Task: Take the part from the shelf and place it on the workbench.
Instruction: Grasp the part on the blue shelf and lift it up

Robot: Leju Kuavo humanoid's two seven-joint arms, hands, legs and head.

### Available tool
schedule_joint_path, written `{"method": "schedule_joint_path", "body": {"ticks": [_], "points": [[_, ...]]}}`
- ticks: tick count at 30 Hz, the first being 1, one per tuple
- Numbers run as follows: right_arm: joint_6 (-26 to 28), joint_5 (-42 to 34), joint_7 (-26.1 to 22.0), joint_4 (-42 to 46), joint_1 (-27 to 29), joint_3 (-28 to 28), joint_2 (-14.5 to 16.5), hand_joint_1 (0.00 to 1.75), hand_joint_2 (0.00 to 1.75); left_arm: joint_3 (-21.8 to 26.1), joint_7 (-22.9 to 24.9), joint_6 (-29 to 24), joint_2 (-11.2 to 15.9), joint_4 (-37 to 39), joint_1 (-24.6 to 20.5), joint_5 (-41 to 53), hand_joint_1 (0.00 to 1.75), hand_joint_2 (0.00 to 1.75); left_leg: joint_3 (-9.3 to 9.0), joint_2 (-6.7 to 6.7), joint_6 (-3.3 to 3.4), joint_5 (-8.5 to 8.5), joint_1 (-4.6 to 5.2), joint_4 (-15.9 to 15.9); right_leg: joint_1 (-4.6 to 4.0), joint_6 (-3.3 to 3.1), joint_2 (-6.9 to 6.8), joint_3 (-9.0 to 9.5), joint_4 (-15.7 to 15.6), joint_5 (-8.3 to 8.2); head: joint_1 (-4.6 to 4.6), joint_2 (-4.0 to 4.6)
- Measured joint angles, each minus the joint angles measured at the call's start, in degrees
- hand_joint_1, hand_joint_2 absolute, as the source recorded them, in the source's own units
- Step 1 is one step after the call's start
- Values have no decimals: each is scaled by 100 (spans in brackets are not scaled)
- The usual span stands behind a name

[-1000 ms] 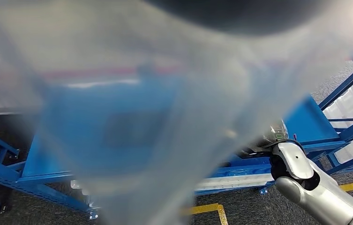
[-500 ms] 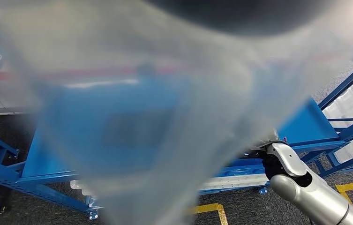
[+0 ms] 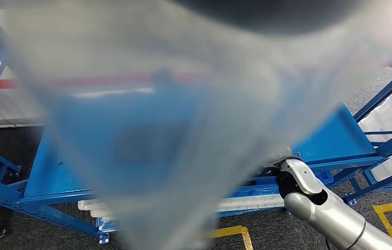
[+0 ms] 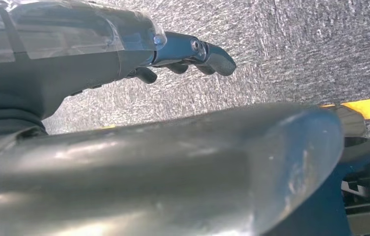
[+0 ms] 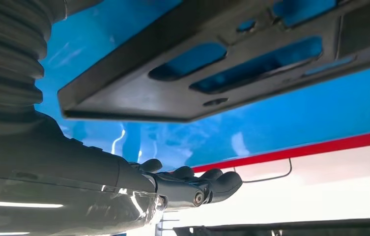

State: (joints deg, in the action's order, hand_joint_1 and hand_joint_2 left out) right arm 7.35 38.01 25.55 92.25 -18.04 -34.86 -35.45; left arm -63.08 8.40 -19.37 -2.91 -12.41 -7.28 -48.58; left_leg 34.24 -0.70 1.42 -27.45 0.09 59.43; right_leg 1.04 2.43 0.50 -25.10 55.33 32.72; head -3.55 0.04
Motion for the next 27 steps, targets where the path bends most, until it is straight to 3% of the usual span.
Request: {"method": "schedule_joint_path", "body": {"ticks": [19, 27], "points": [[106, 393, -72, -325, -46, -346, 192, 0, 175, 0, 63, 16, 11, 0, 1, -1, 0, 0, 9, 32, 0, 0, 0, 0, 0, 0, -10, -11, 0, 0, -2, 0], [-88, 862, -279, -433, -246, -540, 316, 0, 175, 0, 18, 33, 10, 0, 0, -1, 0, 0, 11, 16, -1, 1, 0, 0, 0, 0, -7, -8, 0, 0, -2, 0]]}}
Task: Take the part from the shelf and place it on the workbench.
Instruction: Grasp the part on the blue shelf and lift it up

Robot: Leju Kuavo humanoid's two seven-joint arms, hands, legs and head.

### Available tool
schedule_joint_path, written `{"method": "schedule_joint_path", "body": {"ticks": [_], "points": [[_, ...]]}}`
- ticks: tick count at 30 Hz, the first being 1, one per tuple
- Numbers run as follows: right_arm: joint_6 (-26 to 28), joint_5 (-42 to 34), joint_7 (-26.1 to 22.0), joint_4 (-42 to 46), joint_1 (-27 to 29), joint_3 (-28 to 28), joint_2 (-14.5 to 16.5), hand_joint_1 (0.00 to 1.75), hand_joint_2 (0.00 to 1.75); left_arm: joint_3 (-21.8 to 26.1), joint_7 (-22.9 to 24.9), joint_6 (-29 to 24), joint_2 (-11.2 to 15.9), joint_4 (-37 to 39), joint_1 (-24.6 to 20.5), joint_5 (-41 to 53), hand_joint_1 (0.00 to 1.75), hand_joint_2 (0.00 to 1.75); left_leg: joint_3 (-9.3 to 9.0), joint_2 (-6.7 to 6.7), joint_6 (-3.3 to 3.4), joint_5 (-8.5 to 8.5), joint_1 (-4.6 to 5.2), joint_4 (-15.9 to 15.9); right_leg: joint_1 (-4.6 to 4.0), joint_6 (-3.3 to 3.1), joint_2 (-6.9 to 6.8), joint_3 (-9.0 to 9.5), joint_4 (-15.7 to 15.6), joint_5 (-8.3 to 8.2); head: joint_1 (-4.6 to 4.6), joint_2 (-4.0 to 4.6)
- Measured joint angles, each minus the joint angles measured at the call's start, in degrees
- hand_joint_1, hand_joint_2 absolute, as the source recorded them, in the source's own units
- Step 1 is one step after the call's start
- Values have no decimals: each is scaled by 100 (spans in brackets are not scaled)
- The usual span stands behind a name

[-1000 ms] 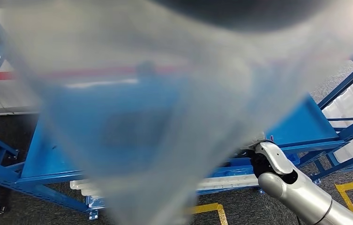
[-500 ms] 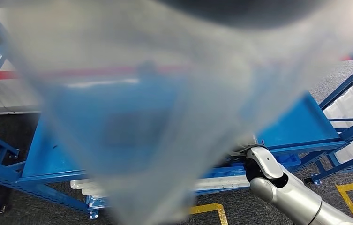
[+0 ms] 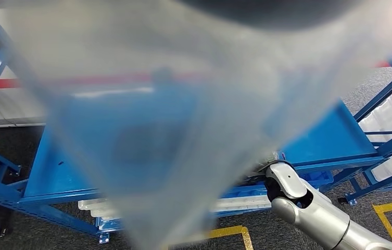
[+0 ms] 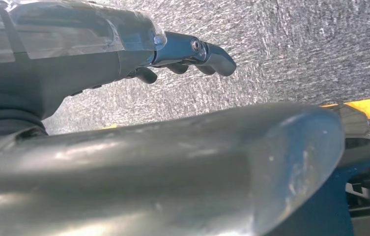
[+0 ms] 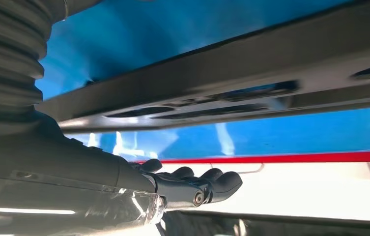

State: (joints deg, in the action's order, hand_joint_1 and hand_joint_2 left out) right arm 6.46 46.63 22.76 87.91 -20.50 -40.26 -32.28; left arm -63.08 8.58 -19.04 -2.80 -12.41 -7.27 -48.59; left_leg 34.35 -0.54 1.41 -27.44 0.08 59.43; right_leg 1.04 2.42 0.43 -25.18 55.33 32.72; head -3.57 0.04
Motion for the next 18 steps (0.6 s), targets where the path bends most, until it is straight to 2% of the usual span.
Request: {"method": "schedule_joint_path", "body": {"ticks": [8, 18], "points": [[-145, 264, -5, -108, -187, -204, 95, 0, 175, 0, -27, 0, -3, 0, 0, -2, 0, 0, -1, 0, 0, 0, 0, 0, 1, 0, 2, -9, 0, 0, 1, 0], [-355, 554, 76, -153, -337, -338, -67, 0, 175, -1, -51, 0, -4, 0, 1, -17, 0, 0, -1, 41, -1, 1, 0, 0, 2, 0, -8, -9, -1, 0, 1, 0]]}}
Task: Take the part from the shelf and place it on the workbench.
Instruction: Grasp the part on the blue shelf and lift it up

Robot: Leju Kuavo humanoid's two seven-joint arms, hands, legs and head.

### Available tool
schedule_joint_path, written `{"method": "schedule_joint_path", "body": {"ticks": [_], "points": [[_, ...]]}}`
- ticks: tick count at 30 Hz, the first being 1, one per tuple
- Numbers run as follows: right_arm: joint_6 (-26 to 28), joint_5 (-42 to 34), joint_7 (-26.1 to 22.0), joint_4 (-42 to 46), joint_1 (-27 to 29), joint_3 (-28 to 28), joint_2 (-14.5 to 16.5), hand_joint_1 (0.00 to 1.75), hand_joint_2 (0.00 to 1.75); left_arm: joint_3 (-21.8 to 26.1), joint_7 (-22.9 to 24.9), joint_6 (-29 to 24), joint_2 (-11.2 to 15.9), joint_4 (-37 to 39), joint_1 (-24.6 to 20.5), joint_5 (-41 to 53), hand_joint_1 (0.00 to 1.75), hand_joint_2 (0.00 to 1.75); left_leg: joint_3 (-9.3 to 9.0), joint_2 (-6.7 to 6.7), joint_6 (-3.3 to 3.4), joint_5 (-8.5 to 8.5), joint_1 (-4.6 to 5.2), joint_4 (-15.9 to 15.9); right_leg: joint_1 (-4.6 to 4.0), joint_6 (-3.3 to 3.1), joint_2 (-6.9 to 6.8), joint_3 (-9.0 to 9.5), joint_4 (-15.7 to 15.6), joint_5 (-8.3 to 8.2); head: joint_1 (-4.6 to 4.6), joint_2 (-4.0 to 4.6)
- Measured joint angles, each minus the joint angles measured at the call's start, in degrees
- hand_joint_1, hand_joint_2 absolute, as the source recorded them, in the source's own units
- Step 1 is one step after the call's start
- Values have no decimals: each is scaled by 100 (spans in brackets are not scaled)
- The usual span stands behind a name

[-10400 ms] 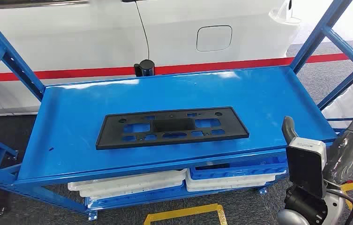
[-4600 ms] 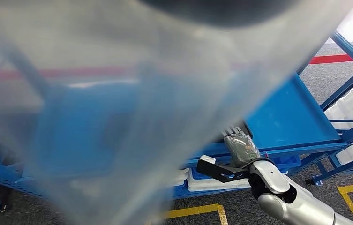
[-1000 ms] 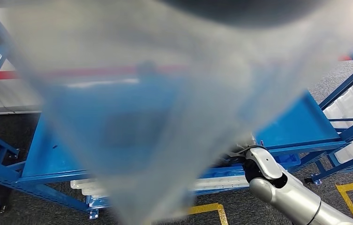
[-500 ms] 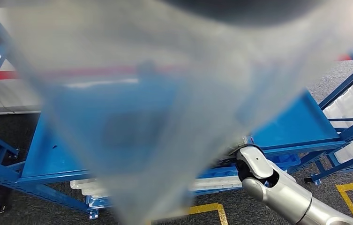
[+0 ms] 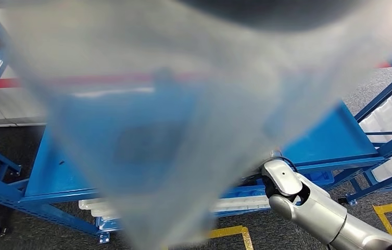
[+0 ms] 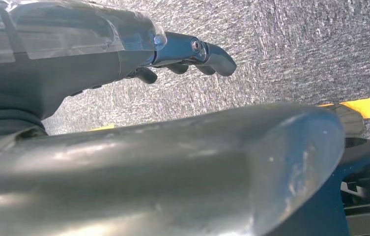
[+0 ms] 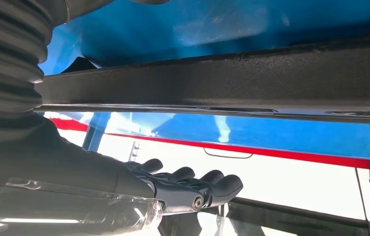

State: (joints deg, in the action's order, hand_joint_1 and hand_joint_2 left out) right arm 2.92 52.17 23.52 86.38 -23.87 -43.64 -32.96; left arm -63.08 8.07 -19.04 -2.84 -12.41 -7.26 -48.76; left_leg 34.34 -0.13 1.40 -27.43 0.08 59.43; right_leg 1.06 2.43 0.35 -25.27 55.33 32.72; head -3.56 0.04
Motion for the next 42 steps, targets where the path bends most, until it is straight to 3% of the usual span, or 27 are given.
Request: {"method": "schedule_joint_path", "body": {"ticks": [19, 42], "points": [[-286, 297, -4, -86, 24, -101, -268, 0, 175, 1, -44, 0, 21, 0, 2, -75, 0, 0, 1, 46, 1, 7, 0, 0, 1, 0, -19, 6, -1, 0, -2, 0], [-78, 417, 26, -167, 267, -120, -534, 0, 175, 1, -144, -2, 54, 14, 4, -101, 0, 0, -3, 63, 0, 12, -1, 1, 2, 1, -23, 11, -3, 0, -4, 0]]}}
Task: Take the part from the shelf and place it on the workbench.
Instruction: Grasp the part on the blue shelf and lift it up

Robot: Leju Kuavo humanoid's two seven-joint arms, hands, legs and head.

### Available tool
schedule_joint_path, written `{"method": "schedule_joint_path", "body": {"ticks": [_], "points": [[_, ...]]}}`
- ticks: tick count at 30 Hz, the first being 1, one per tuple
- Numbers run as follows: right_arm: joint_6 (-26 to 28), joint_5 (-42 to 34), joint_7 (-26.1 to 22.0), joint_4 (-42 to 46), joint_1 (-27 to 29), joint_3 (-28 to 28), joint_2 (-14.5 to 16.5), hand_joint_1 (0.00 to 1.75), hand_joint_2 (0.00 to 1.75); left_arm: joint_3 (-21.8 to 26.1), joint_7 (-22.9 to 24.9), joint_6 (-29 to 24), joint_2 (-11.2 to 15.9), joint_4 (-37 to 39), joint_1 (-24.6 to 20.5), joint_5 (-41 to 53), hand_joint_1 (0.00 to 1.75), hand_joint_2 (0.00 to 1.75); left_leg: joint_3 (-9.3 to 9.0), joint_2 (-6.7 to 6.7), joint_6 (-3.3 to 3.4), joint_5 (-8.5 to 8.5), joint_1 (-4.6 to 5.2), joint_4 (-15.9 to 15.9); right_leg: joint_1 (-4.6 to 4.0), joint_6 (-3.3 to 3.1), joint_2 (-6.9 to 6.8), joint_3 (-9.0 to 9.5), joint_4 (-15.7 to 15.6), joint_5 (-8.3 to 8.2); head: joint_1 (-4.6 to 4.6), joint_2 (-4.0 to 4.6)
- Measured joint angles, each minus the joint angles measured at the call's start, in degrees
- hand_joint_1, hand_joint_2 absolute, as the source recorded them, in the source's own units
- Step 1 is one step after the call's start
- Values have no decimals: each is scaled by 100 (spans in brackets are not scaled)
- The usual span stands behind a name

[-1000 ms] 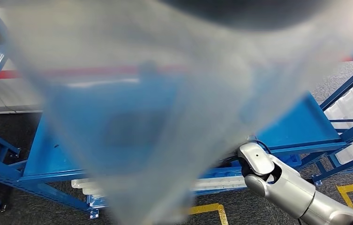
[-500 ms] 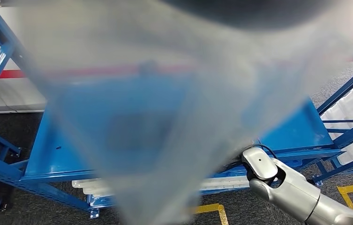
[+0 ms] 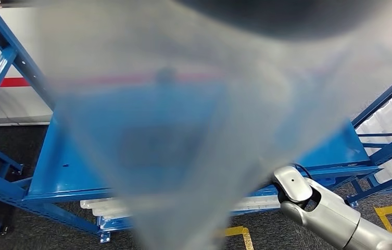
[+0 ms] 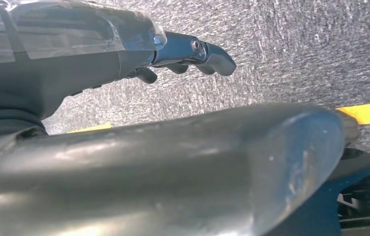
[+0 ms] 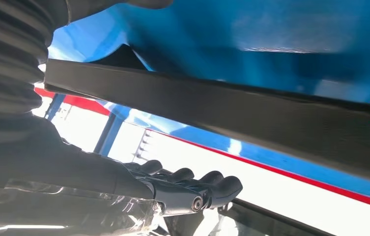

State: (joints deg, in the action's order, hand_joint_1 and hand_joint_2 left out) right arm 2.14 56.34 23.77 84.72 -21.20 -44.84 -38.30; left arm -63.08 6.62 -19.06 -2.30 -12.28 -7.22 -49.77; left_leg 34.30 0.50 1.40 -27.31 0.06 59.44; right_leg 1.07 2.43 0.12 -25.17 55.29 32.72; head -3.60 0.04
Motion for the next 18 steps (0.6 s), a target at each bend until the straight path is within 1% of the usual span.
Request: {"method": "schedule_joint_path", "body": {"ticks": [1, 5, 11, 18], "points": [[51, 1, 16, -1, 47, 19, -22, 0, 175, 0, -22, -1, 1, 2, 0, -2, 0, 0, 0, 5, 0, 0, 0, 0, 0, 0, -1, 1, 0, 0, -1, 0], [213, -3, 42, -7, 221, 97, -68, 175, 175, 0, -96, -11, 0, 6, 0, -4, 0, 0, -1, 16, 0, 0, -1, 0, -1, 0, -7, 5, -2, 0, -2, 0], [596, 93, -4, -67, 481, 204, -20, 175, 175, 0, -227, -33, -10, 8, 0, 37, 0, 0, -3, 11, 0, 2, -1, 0, -1, 0, -8, 8, -2, 0, -2, 0], [926, 135, 207, -138, 608, 439, 70, 175, 175, -2, -266, -35, -28, 8, 0, 105, 0, 0, -3, -1, 6, 8, 0, 0, 0, 1, -12, 12, -2, -1, -2, 0]]}}
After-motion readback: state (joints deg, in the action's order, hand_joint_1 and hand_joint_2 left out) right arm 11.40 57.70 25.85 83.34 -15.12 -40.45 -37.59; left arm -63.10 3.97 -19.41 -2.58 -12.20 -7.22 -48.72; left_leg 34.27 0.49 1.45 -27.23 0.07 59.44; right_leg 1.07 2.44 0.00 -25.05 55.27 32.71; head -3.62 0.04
